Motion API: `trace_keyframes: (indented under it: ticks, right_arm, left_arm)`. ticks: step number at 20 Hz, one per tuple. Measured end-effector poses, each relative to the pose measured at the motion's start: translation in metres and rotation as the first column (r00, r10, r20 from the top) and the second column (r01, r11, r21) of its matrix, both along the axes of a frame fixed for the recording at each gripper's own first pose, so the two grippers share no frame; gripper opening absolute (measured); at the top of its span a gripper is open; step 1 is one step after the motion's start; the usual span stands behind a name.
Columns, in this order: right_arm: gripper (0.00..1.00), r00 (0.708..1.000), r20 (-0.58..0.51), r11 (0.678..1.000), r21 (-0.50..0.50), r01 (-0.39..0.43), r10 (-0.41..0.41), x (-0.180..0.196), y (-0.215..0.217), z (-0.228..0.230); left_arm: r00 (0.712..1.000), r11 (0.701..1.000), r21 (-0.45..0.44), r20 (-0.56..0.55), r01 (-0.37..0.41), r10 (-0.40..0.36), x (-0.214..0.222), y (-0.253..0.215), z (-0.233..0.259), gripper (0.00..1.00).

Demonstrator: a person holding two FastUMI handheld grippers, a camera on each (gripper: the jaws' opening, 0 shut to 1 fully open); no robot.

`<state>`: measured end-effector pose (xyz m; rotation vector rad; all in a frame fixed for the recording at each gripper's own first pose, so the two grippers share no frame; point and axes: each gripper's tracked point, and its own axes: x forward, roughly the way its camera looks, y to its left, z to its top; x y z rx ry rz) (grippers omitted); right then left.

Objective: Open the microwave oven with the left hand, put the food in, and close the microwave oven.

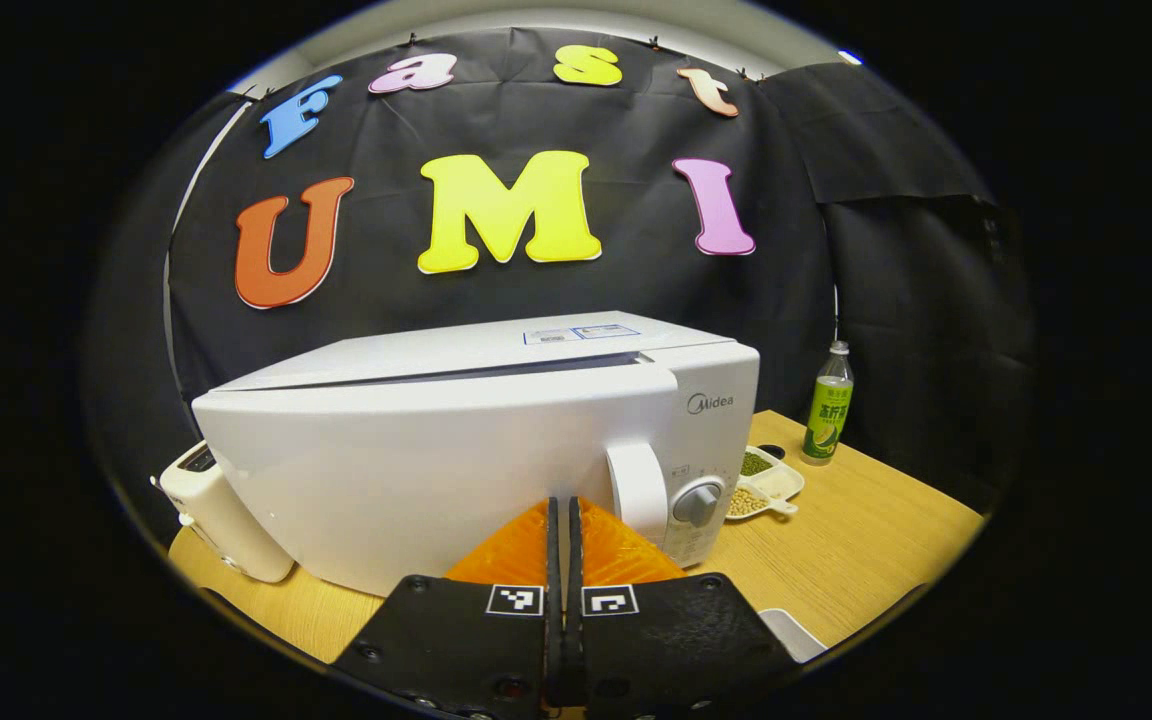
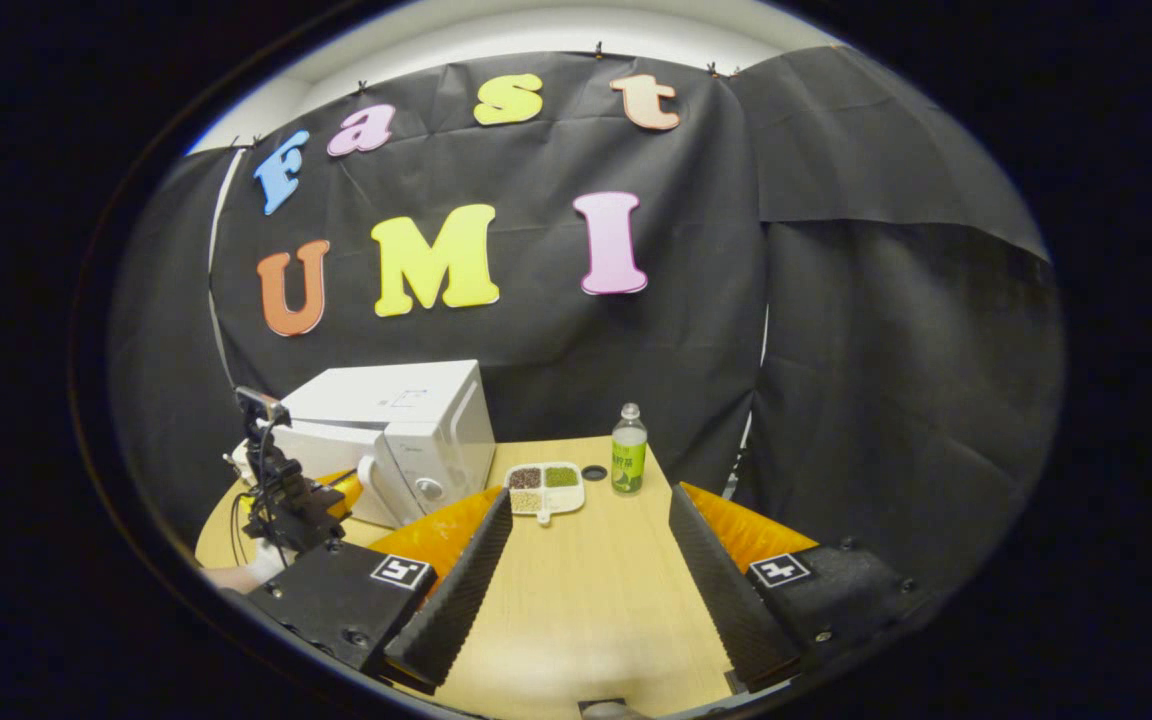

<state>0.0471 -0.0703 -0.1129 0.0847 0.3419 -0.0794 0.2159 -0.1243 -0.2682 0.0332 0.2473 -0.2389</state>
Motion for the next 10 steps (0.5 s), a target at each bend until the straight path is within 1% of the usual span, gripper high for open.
trace_keyframes:
  ticks: [1, 2, 3, 5, 7, 8, 9, 10]
  right_arm:
    - [0.92, 1.0, -0.001, 1.0, 0.003, -0.001, 0.001, 0.001, -0.001, -0.001]
    - [1.0, 1.0, -0.004, 1.0, 0.01, -0.001, 0.001, 0.002, -0.001, -0.003]
    - [0.92, 1.0, -0.012, 1.0, 0.013, 0.003, -0.003, 0.003, -0.003, -0.005]
    - [0.92, 1.0, -0.008, 1.0, 0.018, 0.004, -0.004, 0.003, -0.003, -0.004]
    - [0.92, 1.0, -0.001, 1.0, 0.01, 0.002, -0.002, 0.003, -0.003, 0.0]
    - [1.0, 1.0, 0.004, 1.0, 0.007, 0.002, -0.002, 0.002, -0.002, 0.002]
    - [0.92, 1.0, 0.008, 1.0, 0.005, 0.0, 0.0, 0.002, 0.0, 0.005]
    - [0.92, 1.0, 0.014, 1.0, 0.001, -0.003, 0.003, 0.001, 0.002, 0.007]
  left_arm:
    - [1.0, 1.0, -0.007, -0.003, -0.006, 0.006, 0.005, -0.001, 0.0, 0.0]
    - [1.0, 1.0, -0.022, -0.012, -0.018, 0.018, 0.005, 0.0, 0.001, 0.0]
    - [1.0, 0.999, -0.028, -0.012, -0.021, 0.02, 0.005, 0.0, 0.0, 0.0]
    - [1.0, 1.0, -0.01, -0.004, -0.024, 0.024, 0.009, 0.001, 0.001, 0.0]
    - [1.0, 1.0, -0.016, -0.006, -0.025, 0.025, 0.011, 0.0, 0.002, 0.0]
    - [0.999, 1.0, -0.014, -0.025, -0.024, 0.024, 0.017, -0.003, 0.0, 0.0]
    - [0.999, 0.999, -0.026, -0.029, -0.038, 0.038, 0.014, -0.002, -0.001, 0.0]
    - [0.999, 0.999, -0.015, -0.026, -0.037, 0.036, 0.014, -0.002, 0.0, 0.0]
